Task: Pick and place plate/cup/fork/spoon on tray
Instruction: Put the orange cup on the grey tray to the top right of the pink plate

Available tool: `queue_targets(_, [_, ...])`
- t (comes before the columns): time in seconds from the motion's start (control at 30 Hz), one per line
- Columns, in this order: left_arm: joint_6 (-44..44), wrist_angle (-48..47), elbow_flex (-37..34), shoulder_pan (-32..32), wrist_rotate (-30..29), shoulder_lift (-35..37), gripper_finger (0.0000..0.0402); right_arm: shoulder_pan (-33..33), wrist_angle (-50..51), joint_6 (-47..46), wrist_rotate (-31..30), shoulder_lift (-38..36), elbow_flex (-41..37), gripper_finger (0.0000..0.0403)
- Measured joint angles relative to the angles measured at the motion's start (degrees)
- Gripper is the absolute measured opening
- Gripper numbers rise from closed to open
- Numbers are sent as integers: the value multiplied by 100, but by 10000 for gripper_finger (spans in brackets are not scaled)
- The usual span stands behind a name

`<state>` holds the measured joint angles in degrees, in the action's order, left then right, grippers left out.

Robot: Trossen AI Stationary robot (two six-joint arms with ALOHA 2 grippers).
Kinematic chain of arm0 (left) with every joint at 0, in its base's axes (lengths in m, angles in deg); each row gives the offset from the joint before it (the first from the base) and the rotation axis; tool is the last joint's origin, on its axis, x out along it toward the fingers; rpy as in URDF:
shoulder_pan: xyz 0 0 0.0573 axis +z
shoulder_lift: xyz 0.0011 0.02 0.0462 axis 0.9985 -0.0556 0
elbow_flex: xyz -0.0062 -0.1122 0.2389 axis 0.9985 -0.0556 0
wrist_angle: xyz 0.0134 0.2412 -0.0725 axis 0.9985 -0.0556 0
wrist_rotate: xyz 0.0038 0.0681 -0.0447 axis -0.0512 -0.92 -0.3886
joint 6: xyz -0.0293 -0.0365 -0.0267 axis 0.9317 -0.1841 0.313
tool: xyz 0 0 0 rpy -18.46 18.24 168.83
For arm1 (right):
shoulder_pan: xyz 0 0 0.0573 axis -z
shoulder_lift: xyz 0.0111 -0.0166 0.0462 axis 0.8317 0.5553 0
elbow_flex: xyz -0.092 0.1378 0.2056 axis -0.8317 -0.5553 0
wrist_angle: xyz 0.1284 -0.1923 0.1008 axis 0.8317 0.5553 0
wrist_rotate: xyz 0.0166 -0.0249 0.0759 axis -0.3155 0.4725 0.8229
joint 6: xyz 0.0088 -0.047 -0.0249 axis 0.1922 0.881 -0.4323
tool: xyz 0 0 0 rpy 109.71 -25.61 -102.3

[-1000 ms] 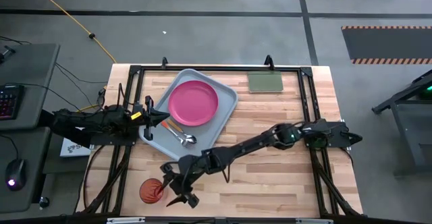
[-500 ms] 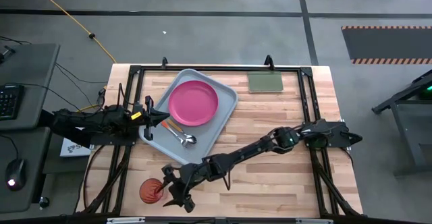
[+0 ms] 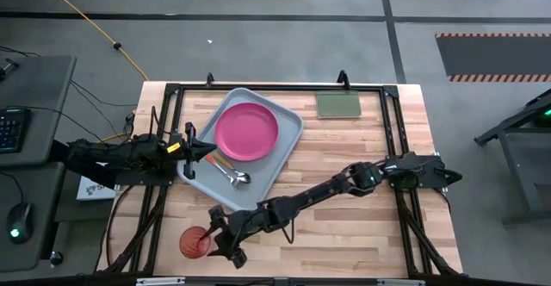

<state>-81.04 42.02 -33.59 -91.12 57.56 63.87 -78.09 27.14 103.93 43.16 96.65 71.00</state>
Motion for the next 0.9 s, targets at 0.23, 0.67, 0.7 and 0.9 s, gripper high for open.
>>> queue_targets(0.23, [7, 3, 0, -2, 0, 0, 3, -42, 705, 304, -421, -50, 207, 216])
queue_targets(0.67, [6, 7, 0, 0, 0, 0, 3, -68, 1501, 201, -530, -70, 228, 163])
queue_targets(0.7, [1, 7, 0, 0, 0, 0, 3, -70, 1316, 104, -384, -37, 204, 138])
queue_targets(0.9, [6, 9, 0, -2, 0, 0, 3, 24, 1293, -719, 219, 118, 116, 9])
